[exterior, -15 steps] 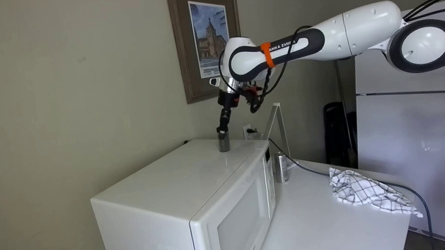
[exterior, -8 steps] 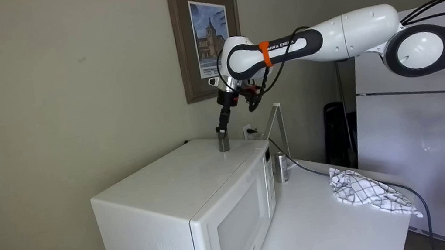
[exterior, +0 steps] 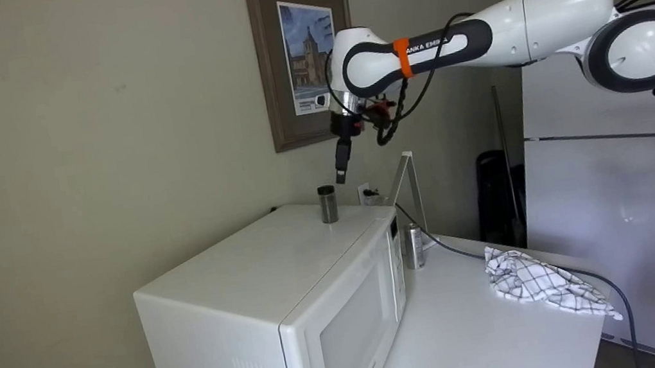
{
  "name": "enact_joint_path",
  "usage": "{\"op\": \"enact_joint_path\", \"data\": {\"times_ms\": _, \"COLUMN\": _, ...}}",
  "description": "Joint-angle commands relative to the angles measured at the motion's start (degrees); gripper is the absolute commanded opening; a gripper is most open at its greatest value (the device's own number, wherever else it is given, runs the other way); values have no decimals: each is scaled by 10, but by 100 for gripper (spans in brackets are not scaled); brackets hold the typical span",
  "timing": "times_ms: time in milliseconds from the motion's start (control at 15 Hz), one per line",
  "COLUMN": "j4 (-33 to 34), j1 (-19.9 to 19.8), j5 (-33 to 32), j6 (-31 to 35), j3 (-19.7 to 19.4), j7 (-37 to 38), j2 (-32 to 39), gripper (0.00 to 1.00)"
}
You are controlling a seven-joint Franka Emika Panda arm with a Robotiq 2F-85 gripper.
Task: Put the glass jar on top of the microwave.
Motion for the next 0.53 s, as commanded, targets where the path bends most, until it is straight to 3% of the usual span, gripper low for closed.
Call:
{"op": "enact_joint_path", "data": {"times_ms": 0, "j4": -135, "j1": 0, "j5": -35, "j6": -35, "j3": -24, "j7": 37, "j2": -108, "gripper": 100}}
{"op": "enact_joint_path", "data": {"times_ms": 267, "j4": -240, "j1": -15, "j5": -20, "j6": -102, "j3": -34, "j7": 28, "j2": -183, "gripper": 100}}
{"op": "enact_joint_path", "data": {"times_ms": 467, "j4": -325, "j1": -41, "j5": -2, "j6": -97, "j3": -30, "j7": 35, "j2": -237, "gripper": 100}}
